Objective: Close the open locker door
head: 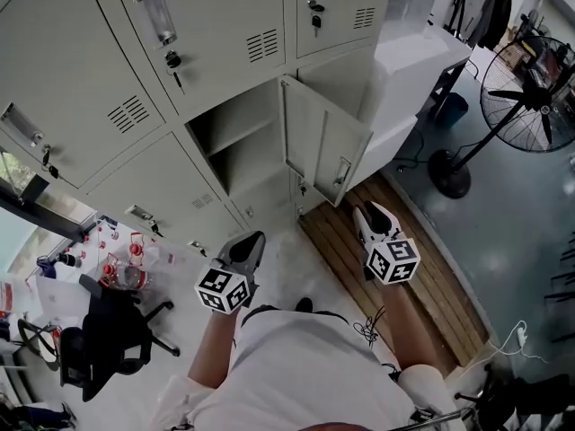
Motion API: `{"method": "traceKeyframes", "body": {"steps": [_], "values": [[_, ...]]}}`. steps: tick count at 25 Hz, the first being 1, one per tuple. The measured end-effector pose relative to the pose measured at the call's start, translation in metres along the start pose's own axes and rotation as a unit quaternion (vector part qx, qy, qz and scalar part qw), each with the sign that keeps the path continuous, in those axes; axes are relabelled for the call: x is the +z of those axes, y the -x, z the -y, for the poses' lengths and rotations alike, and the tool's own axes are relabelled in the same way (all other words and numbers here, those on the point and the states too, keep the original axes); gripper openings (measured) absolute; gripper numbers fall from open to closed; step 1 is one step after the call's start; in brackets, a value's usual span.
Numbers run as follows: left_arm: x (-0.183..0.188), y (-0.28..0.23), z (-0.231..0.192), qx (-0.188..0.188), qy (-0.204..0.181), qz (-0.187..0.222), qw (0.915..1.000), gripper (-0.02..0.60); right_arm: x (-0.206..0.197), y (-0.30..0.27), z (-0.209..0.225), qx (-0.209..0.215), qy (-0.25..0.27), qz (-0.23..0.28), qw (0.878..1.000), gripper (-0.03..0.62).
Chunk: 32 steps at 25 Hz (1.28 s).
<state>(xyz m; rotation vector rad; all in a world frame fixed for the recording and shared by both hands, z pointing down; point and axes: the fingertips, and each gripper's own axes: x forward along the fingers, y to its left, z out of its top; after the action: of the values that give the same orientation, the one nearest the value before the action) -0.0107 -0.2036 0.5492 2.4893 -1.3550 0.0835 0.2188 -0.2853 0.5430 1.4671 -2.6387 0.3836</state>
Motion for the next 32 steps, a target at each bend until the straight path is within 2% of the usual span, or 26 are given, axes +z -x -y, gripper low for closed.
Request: {"method": "traceKeyframes", "body": {"steps": [6, 19, 32], "values": [[0.001, -0.01, -0.008, 0.0, 0.003, -0.004, 1.0, 0.015, 0.004, -0.019, 0.011, -0.003, -0.003, -0.003, 1.0, 0.104], [0.024, -0.037, -0.037, -0.036, -0.005, -0.005, 0.9993, 0.015, 0.015, -0.064, 0.029, -0.034, -0.016, -0.012, 0.999, 0.11], [0.03, -0.038, -0.065, -0.028, 0.0, -0.005, 0.9996, 0.015, 0.024, -0.094, 0.032, -0.037, 0.005, -0.019, 0.999, 0.12]]}}
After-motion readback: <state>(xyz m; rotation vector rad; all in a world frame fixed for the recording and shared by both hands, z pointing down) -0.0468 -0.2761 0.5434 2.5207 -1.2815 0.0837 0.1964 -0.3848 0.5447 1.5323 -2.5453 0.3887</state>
